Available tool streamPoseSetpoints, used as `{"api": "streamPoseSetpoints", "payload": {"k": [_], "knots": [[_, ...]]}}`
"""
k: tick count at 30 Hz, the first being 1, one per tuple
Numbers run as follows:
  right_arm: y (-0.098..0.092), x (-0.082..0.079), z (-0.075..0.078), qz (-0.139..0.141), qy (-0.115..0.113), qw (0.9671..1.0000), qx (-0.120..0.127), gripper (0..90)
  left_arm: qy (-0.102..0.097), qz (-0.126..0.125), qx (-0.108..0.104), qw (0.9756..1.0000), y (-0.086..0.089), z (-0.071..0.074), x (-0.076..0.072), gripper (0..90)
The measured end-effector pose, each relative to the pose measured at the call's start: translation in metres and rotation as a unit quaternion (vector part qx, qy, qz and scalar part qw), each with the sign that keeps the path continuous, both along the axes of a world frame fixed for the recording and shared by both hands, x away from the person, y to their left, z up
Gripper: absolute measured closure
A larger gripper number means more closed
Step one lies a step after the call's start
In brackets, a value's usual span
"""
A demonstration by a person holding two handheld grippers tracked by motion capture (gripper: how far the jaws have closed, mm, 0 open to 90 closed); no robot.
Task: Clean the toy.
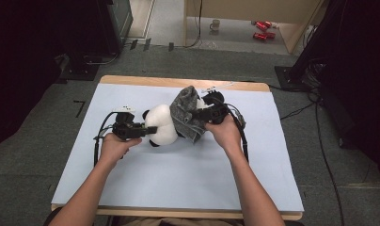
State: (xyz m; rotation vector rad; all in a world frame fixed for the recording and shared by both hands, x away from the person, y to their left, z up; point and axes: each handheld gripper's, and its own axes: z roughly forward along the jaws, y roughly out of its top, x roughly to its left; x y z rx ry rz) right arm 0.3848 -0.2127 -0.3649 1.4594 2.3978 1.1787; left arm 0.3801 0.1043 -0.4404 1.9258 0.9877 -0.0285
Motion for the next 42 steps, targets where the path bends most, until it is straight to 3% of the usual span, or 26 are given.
{"api": "streamPoseSetpoints", "payload": {"k": [4,12,17,20,23,25,28,32,35,39,42], "knots": [[-0.011,-0.001,0.002,-0.011,-0.002,0.9999,-0.002,79.9,-0.001,-0.001,-0.001,1.0000,0.001,0.000,0.000,61.8],[-0.042,-0.005,0.004,-0.044,-0.006,0.9989,-0.016,79.9,0.018,-0.012,-0.024,0.9995,0.005,0.002,0.002,66.1],[-0.062,-0.015,0.017,-0.062,-0.022,0.9978,-0.008,79.9,0.030,-0.020,-0.039,0.9986,0.007,0.004,0.003,67.5],[-0.070,-0.022,0.028,-0.066,-0.034,0.9972,-0.007,79.9,0.048,-0.034,-0.053,0.9969,0.007,0.006,0.003,68.0],[-0.073,-0.029,0.037,-0.059,-0.034,0.9976,0.015,80.0,0.074,-0.056,-0.063,0.9937,0.003,0.011,0.003,68.0],[-0.071,-0.033,0.042,-0.044,-0.037,0.9978,0.032,80.1,0.097,-0.062,-0.062,0.9914,-0.002,0.013,0.003,67.8],[-0.060,-0.037,0.048,-0.021,-0.039,0.9980,0.046,80.0,0.110,-0.050,-0.063,0.9908,-0.007,0.011,0.004,67.0],[-0.037,-0.040,0.048,0.014,-0.036,0.9976,0.057,80.0,0.097,-0.035,-0.050,0.9934,-0.006,0.008,0.006,65.1],[-0.018,-0.038,0.038,0.037,-0.022,0.9981,0.044,80.0,0.080,-0.031,-0.043,0.9954,-0.006,0.006,0.007,62.8],[0.001,-0.031,0.017,0.049,-0.007,0.9986,0.018,80.0,0.051,-0.023,-0.036,0.9978,-0.005,0.004,0.007,54.1],[0.005,-0.025,0.009,0.043,-0.001,0.9988,0.020,80.0,0.052,-0.017,-0.041,0.9977,-0.002,0.001,0.010,44.9]]}}
